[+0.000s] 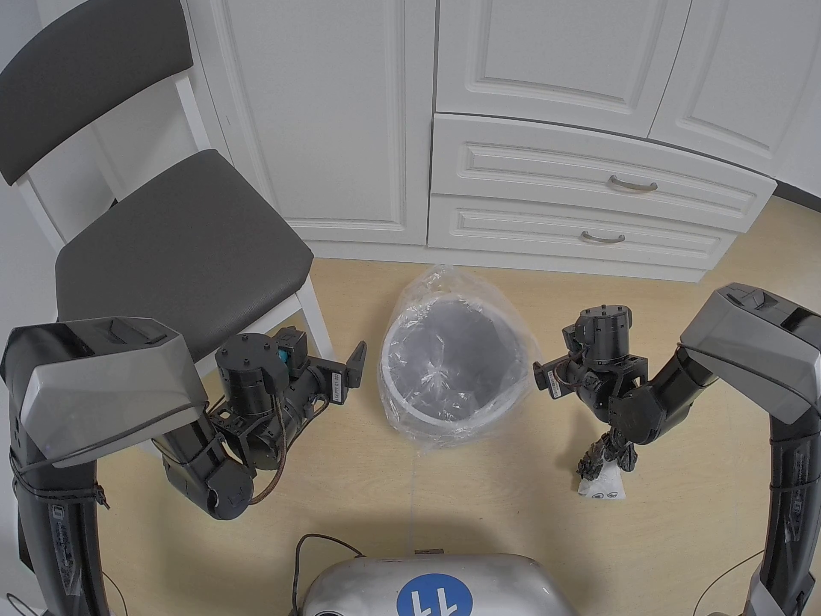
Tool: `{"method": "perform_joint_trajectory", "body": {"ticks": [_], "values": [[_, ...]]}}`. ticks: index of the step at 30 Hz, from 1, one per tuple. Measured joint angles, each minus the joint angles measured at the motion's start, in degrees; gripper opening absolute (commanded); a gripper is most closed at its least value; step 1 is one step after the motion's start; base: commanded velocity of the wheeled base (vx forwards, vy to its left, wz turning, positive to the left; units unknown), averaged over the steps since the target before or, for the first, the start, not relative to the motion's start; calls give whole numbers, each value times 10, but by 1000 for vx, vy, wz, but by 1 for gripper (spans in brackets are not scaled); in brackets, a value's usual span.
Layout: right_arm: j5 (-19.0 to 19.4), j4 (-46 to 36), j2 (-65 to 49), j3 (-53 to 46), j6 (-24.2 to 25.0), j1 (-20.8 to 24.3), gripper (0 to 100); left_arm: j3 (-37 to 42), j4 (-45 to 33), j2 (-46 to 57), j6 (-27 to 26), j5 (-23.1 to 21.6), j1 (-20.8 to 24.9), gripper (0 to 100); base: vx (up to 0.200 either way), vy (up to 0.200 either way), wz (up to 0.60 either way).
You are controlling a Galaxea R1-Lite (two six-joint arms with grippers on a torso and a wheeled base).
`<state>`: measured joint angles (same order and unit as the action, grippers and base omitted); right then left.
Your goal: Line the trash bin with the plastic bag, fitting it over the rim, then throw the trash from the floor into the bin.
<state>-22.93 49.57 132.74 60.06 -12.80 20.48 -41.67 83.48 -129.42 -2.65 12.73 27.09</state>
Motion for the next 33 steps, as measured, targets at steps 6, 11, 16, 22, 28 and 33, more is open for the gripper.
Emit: {"method": "perform_joint_trajectory", "body": {"ticks": [6,11,16,22,28,33], "values": [[5,-5,21,10,-2,-9,100,2,8,0,0,0,0,100,0,0,0],[6,-6,54,42,-1,-16,100,2,14,-2,1,0,0,100,0,0,0],[6,-5,85,75,-1,-27,100,3,23,-6,1,0,-2,100,0,0,0],[6,-6,124,116,0,-38,100,2,27,-11,1,0,-5,100,0,0,0],[7,-6,148,139,3,-45,100,2,33,-13,1,0,-7,100,0,0,0],[7,-5,142,141,15,-47,100,2,33,-14,0,0,-10,100,0,0,0]]}}
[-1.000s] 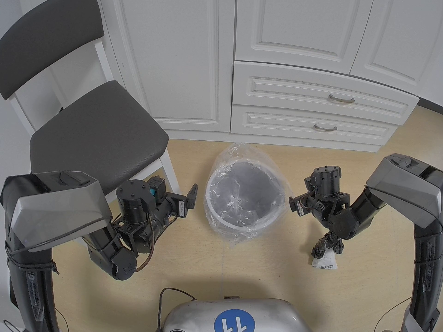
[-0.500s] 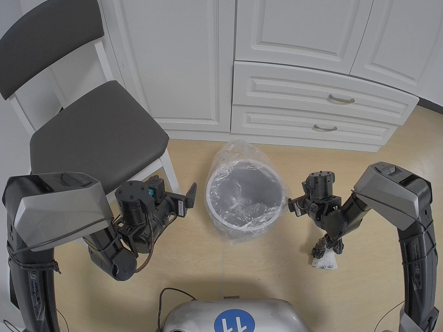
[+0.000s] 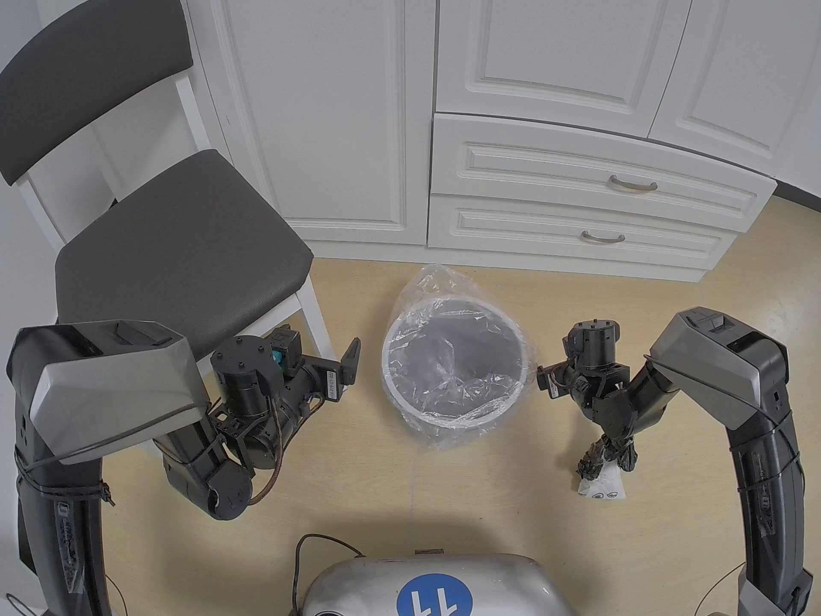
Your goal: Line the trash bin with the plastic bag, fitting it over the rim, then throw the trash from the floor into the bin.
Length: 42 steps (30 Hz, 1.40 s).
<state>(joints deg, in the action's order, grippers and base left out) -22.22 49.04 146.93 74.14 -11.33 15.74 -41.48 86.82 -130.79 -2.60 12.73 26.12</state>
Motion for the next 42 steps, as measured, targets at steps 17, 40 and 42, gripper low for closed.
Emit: {"method": "perform_joint_trajectory", "body": {"ticks": [17,40,42], "values": [[45,-42,-53,23,100,11,100,3,0,3,0,0,-2,100,0,0,0],[85,-157,80,238,220,-29,100,32,7,16,16,1,-29,100,0,0,0],[85,-155,80,238,221,-30,100,34,7,19,19,2,-30,100,0,0,0]]}}
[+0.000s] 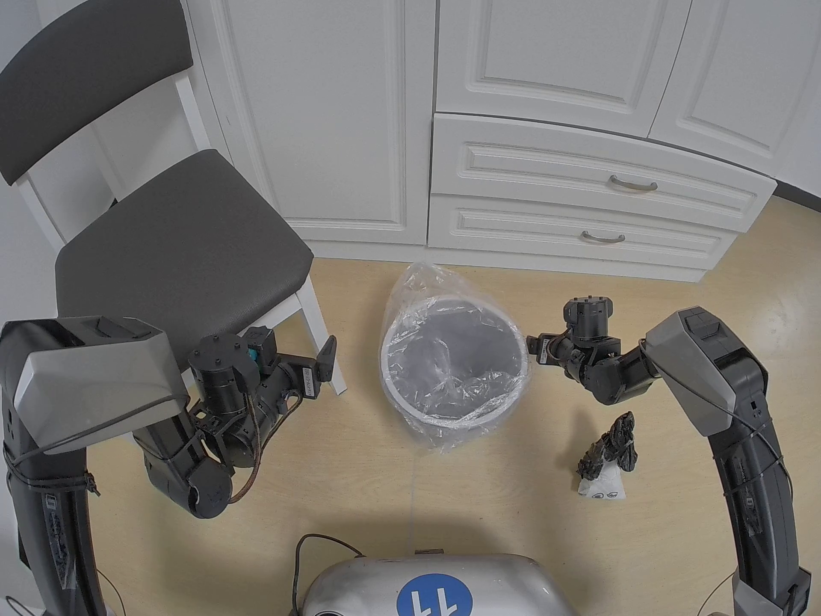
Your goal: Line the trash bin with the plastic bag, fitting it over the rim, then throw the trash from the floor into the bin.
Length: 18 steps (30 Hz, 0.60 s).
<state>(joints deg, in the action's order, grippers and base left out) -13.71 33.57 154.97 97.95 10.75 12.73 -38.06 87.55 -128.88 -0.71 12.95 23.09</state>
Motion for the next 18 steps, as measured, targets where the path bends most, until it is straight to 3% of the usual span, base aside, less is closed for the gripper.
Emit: {"method": "perform_joint_trajectory", "body": {"ticks": [10,18], "values": [[-15,35,-66,-86,5,18,100,5,0,5,0,2,2,100,0,0,0],[-44,101,-188,-244,-7,86,100,21,0,11,-8,10,7,100,0,0,0]]}}
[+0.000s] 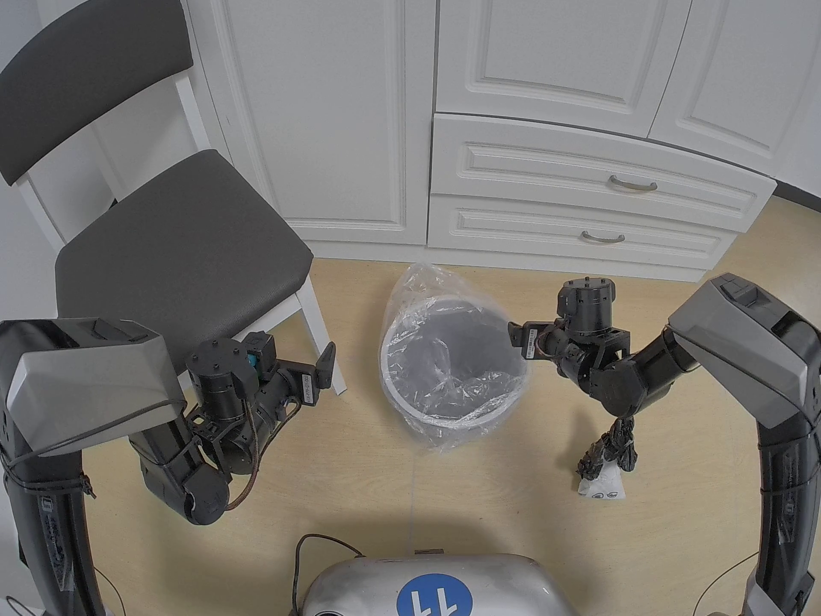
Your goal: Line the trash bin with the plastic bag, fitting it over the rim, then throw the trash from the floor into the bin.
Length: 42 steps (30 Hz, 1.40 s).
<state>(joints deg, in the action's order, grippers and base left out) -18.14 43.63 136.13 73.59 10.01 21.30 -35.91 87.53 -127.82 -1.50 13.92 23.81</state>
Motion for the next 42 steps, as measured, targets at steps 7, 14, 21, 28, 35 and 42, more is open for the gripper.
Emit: {"method": "perform_joint_trajectory", "body": {"ticks": [7,14,21,28,35,42], "values": [[6,6,-53,-84,-4,52,100,43,-1,35,-29,13,11,100,0,0,0],[7,-42,-12,-54,9,73,100,79,0,73,-35,29,29,100,0,0,0],[8,-55,26,-17,18,81,100,84,-1,89,-34,33,20,100,0,0,0],[10,-82,12,-47,5,80,100,86,-3,93,-36,34,16,100,0,0,0],[11,-92,-39,-103,-34,82,100,87,-7,89,-38,34,-3,100,0,0,0],[11,-91,-58,-120,-55,87,100,88,-6,77,-38,35,-17,100,0,0,0]]}}
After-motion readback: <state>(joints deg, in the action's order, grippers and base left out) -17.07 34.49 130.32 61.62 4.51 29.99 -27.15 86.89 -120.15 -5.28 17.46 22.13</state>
